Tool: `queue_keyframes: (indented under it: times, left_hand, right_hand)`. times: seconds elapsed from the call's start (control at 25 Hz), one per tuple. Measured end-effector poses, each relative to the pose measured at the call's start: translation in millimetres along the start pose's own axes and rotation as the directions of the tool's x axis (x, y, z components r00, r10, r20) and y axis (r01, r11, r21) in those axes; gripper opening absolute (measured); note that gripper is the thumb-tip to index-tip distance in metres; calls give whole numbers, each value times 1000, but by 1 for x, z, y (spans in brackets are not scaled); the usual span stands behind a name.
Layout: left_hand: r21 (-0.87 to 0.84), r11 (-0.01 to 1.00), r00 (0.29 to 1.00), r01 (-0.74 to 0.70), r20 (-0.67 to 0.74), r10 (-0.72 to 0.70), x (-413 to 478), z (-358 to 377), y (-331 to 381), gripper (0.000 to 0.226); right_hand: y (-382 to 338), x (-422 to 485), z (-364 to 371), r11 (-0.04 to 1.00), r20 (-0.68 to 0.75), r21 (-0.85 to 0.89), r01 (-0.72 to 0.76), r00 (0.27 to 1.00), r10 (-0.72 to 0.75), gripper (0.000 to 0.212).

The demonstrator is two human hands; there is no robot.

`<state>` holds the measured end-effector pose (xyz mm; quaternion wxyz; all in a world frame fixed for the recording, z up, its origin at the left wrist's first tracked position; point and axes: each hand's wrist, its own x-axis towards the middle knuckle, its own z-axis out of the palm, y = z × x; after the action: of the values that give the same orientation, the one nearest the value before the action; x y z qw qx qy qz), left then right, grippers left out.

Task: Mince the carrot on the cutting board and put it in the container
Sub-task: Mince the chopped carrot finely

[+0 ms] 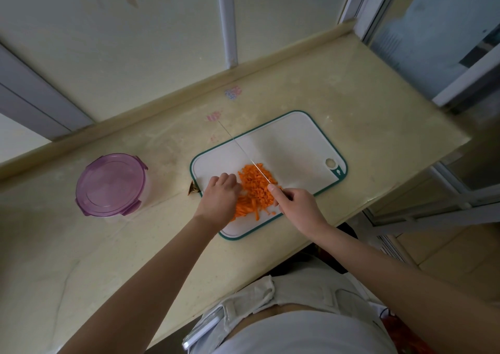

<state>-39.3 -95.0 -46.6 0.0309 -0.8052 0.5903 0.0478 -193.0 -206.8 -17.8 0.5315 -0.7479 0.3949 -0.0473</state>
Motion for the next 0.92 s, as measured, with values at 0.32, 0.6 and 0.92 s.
queue_keyframes:
  times: [0.32,0.6,0.92]
  left_hand:
    - [-24,978,977,-207,-61,205,0,19,21,25]
    - [-367,915,969,169,-106,-221,2,10,6,12]
    - [-333,940,982,70,189,-6,-24,21,-3,78]
  right_hand:
    - [2,-1,0,1000,-33,-20,-11,999,10,45]
    - [9,-2,1,1000,-28,-23,-19,999,19,46]
    - [9,1,4,1000,-25,-6,-9,1000,9,45]
